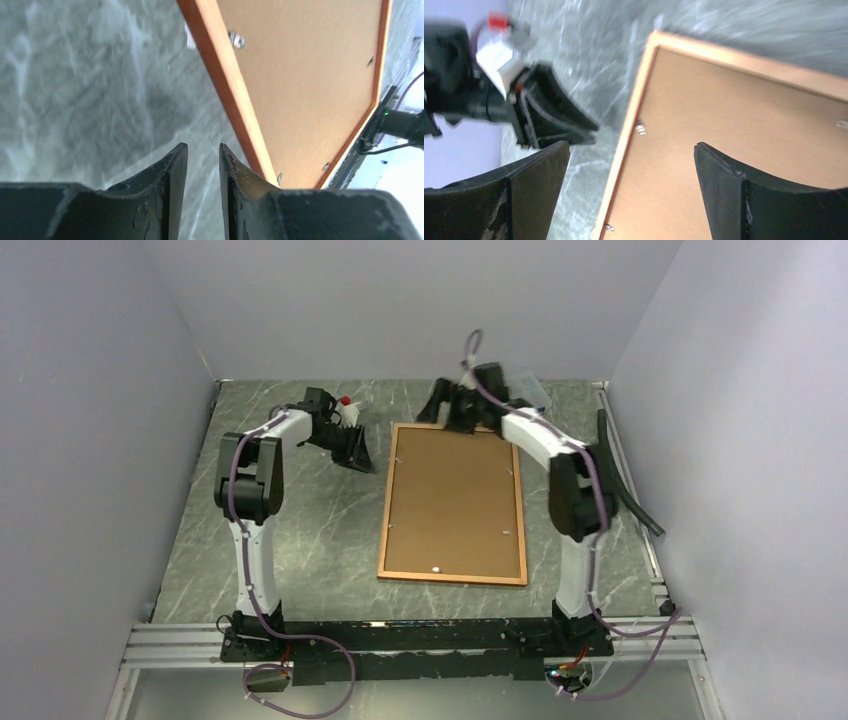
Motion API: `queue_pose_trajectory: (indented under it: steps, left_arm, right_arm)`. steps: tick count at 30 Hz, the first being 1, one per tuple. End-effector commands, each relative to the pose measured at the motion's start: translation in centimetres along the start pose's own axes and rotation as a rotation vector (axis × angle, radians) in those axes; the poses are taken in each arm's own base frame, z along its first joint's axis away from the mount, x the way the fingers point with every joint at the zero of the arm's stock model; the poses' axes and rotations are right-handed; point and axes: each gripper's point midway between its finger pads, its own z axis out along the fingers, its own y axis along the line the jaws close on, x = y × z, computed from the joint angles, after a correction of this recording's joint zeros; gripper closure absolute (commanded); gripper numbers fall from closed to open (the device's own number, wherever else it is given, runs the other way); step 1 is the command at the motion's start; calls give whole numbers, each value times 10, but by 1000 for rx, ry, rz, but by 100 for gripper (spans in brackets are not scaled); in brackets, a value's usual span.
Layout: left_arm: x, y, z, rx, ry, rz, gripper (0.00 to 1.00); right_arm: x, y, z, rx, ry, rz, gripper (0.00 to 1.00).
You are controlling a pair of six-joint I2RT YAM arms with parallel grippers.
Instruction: Put the photo into the frame
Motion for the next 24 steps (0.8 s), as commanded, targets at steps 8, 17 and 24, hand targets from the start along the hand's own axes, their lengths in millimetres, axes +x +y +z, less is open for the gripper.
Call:
queue_pose_trajectory:
  steps: [8,17,24]
  left_arm:
    - [37,-3,-22,-136,85,231,66]
    - [81,-1,-27,-175,210,380,66]
    - [105,-4,-38,-175,278,464,67]
  right_arm:
    - [-31,-161,-147,539,-316,191,0]
    - [-14,-189,-127,506,-251,259,0]
    - [-9,-175,-99,386,-203,284,0]
